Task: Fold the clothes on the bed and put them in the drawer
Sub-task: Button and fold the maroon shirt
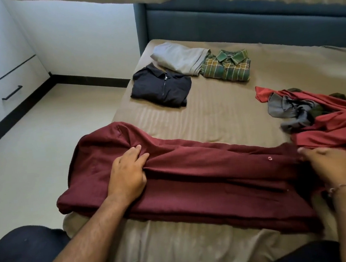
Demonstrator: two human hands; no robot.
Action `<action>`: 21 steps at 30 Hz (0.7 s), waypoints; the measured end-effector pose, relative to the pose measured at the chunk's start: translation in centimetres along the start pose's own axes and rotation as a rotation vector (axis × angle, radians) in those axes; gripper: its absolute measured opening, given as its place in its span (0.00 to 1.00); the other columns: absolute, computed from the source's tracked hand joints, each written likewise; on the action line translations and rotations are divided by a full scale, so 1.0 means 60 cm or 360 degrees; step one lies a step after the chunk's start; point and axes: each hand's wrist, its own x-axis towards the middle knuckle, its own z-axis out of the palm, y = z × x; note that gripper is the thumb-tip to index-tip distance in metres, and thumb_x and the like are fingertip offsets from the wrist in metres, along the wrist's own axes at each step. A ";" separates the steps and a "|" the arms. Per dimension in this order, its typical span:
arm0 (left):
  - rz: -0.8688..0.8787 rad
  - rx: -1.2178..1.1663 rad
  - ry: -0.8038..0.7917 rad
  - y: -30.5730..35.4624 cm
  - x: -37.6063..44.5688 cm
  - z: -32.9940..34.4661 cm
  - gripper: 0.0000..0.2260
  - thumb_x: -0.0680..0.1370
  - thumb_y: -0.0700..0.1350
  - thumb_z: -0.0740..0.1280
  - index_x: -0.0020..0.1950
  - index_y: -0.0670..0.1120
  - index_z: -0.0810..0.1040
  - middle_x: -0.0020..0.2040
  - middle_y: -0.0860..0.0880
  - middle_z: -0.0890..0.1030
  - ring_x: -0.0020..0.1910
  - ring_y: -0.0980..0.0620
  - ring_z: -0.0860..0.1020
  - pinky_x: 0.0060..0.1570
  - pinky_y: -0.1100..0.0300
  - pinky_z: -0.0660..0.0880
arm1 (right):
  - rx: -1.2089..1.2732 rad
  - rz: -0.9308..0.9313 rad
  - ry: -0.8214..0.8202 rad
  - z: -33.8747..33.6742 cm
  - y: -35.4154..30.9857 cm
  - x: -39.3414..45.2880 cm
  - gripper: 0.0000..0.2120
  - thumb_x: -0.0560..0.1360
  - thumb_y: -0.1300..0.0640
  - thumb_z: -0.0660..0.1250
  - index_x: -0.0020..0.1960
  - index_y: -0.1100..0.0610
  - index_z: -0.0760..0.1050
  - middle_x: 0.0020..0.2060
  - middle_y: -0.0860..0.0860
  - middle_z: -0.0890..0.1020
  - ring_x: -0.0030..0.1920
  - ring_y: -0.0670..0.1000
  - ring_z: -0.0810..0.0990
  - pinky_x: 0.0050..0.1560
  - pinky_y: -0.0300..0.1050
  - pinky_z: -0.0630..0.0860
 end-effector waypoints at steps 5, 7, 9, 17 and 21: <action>-0.0055 -0.0098 -0.0365 -0.011 0.003 -0.024 0.35 0.74 0.68 0.53 0.77 0.53 0.74 0.82 0.49 0.65 0.82 0.50 0.60 0.77 0.45 0.61 | -0.0218 -0.0061 -0.0031 0.022 0.006 0.001 0.11 0.71 0.56 0.80 0.51 0.56 0.83 0.51 0.60 0.86 0.53 0.61 0.84 0.58 0.54 0.77; -0.0098 -0.0404 -0.0258 -0.013 0.013 -0.041 0.33 0.77 0.71 0.52 0.73 0.54 0.77 0.79 0.50 0.70 0.79 0.49 0.66 0.75 0.43 0.64 | -0.0506 -0.0222 0.0073 0.020 0.002 0.003 0.14 0.72 0.51 0.79 0.54 0.55 0.83 0.53 0.60 0.84 0.57 0.62 0.81 0.62 0.57 0.75; -0.0077 -0.0729 0.0118 0.002 0.037 -0.059 0.25 0.81 0.65 0.55 0.64 0.52 0.83 0.66 0.50 0.81 0.67 0.48 0.76 0.67 0.44 0.72 | -0.0734 -0.0518 0.0115 0.021 -0.008 -0.006 0.14 0.73 0.49 0.78 0.56 0.53 0.83 0.54 0.59 0.83 0.59 0.62 0.79 0.63 0.57 0.74; 0.0418 0.0120 -0.0350 0.038 0.154 -0.027 0.15 0.81 0.57 0.66 0.64 0.52 0.80 0.62 0.51 0.80 0.63 0.47 0.77 0.67 0.47 0.70 | -0.1256 -0.0949 -0.0712 0.083 -0.032 -0.034 0.18 0.69 0.45 0.78 0.58 0.42 0.82 0.61 0.47 0.79 0.62 0.55 0.77 0.66 0.53 0.73; 0.0530 -0.0028 -0.0354 0.010 0.171 -0.038 0.06 0.85 0.52 0.61 0.52 0.53 0.76 0.50 0.54 0.82 0.52 0.48 0.80 0.60 0.50 0.69 | -0.0990 -0.0940 -0.0722 0.086 -0.031 -0.014 0.10 0.73 0.50 0.74 0.43 0.39 0.74 0.48 0.45 0.84 0.51 0.54 0.82 0.57 0.54 0.78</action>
